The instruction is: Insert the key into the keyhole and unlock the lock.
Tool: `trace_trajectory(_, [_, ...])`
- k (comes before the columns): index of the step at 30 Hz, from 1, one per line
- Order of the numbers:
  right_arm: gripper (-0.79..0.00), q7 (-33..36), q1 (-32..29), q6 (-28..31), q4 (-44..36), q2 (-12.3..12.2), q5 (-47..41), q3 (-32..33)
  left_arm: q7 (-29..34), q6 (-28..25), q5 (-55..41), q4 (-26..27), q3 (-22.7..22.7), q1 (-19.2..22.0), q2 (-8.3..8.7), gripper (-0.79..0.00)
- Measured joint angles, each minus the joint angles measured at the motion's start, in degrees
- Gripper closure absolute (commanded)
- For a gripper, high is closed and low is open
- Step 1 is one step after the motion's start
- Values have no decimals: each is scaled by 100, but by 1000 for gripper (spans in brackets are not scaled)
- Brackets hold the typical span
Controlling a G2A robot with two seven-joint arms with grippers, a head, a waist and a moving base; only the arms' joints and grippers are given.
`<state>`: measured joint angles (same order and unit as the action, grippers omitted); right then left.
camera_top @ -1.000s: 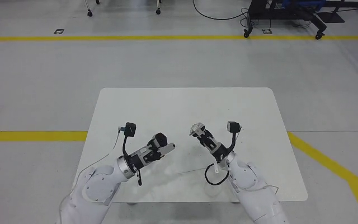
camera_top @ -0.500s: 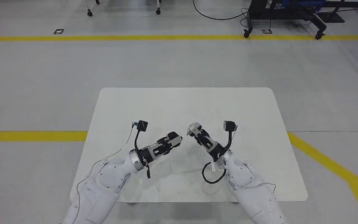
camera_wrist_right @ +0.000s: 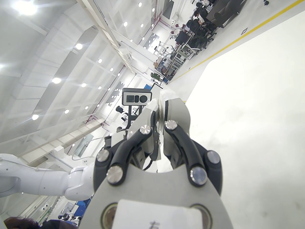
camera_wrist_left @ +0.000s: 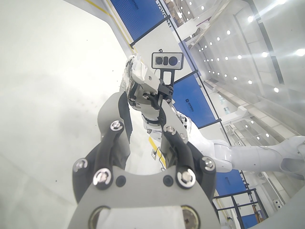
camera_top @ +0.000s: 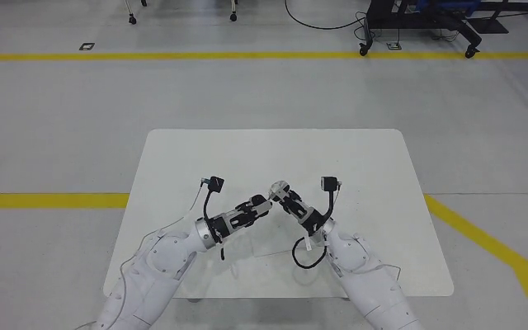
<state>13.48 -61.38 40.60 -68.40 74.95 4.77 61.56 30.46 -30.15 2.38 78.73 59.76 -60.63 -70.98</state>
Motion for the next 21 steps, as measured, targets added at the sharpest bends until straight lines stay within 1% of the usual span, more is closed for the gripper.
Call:
trace_trajectory(2, [0,16,10,7,12,6,-8,0,-14,14,23,-25,-7,13,-5,-296])
trace_trajectory(5, [0,38,13,20,19,13,-28,4,-36,55,51,-59,-20,22,-13,-329])
trace_trajectory(11, [0,102,13,25,30,27,-64,3,-61,93,69,-107,-46,45,-30,-329])
trace_trajectory(16, [0,184,34,7,61,41,-80,-18,-73,109,50,-124,-28,61,-37,-308])
trace_trajectory(21, [0,295,69,-39,115,53,-114,-35,-82,111,15,-128,13,48,-36,-259])
